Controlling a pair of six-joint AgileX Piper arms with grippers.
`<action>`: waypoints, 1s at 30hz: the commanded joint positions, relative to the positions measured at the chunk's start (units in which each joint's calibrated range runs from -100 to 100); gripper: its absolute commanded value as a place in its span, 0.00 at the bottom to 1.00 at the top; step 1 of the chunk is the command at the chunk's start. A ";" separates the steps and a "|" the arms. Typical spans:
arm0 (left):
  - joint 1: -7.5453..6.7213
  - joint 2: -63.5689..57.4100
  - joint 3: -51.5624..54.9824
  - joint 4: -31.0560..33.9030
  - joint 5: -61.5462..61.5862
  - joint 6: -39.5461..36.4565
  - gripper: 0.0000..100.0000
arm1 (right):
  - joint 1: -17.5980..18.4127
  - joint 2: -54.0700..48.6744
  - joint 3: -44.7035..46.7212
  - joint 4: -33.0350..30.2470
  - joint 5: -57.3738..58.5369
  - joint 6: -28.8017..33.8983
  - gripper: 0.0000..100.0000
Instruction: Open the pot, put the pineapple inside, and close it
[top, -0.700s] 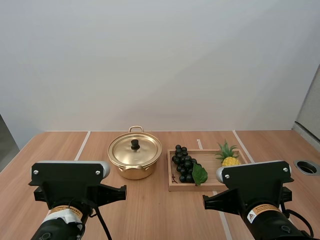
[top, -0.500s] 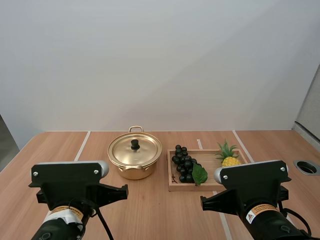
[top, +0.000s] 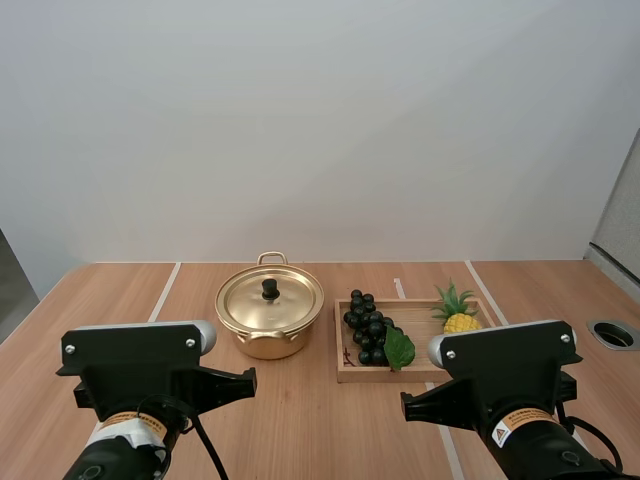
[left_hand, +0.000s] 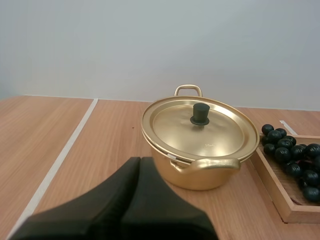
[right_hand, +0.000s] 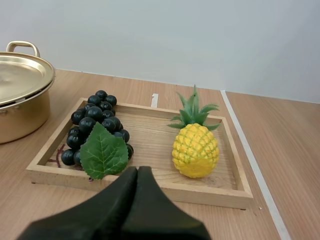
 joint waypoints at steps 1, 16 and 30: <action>-0.28 -0.30 0.07 -0.75 0.00 -0.33 0.00 | 0.04 -0.37 0.10 0.02 -1.27 0.37 0.00; -0.12 -0.30 0.07 -0.75 -0.44 -0.33 0.00 | 0.04 -0.37 0.10 0.15 -1.28 0.37 0.00; -0.13 -0.30 0.07 7.94 -7.86 0.13 0.00 | 0.04 -0.37 0.10 3.32 -9.67 0.37 0.00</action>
